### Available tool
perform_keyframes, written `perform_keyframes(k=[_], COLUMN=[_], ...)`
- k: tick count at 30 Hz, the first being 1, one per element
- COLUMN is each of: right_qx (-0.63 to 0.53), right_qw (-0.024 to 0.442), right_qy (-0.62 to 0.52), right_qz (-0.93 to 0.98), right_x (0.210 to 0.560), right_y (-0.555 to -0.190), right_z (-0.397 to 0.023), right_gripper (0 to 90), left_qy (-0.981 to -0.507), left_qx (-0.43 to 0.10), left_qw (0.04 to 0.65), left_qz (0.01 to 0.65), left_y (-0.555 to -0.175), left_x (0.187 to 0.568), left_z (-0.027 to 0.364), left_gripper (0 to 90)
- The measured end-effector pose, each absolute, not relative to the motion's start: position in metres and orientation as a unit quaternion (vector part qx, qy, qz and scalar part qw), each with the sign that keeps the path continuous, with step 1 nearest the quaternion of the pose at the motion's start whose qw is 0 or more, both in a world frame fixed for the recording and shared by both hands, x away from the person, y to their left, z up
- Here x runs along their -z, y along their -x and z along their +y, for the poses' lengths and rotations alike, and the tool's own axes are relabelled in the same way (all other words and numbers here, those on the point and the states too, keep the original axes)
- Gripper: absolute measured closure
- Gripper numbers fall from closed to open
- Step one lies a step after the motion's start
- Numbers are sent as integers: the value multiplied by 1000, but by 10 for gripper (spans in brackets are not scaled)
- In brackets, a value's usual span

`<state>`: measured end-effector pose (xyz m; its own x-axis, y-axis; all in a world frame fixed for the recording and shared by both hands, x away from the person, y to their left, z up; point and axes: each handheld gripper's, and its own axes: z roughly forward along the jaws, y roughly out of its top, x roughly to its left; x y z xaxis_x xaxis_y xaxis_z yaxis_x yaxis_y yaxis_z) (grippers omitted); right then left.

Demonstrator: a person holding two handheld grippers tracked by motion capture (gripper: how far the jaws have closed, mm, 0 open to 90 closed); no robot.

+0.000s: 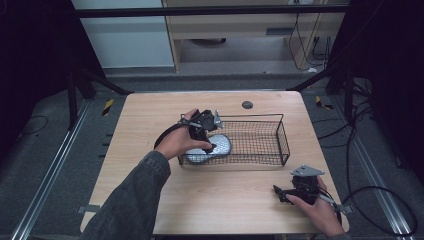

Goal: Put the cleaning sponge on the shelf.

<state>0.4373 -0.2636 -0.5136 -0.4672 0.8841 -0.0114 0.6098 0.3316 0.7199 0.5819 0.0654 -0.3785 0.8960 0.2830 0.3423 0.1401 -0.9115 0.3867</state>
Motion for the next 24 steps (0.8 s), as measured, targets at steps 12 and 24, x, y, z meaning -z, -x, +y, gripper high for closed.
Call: perform_keyframes(k=[12, 24], right_qx=[-332, -332], right_qw=[206, 206], right_qy=[-473, -473], right_qz=[790, 790], right_x=[514, 514], right_y=[-437, -437], right_z=[-264, -264], right_gripper=[4, 4], left_qy=[-951, -947], left_qx=[-206, -209], left_qw=[203, 220], left_qz=[113, 108], left_y=[-572, -554], left_x=[372, 365], left_z=[65, 63], left_gripper=[44, 40])
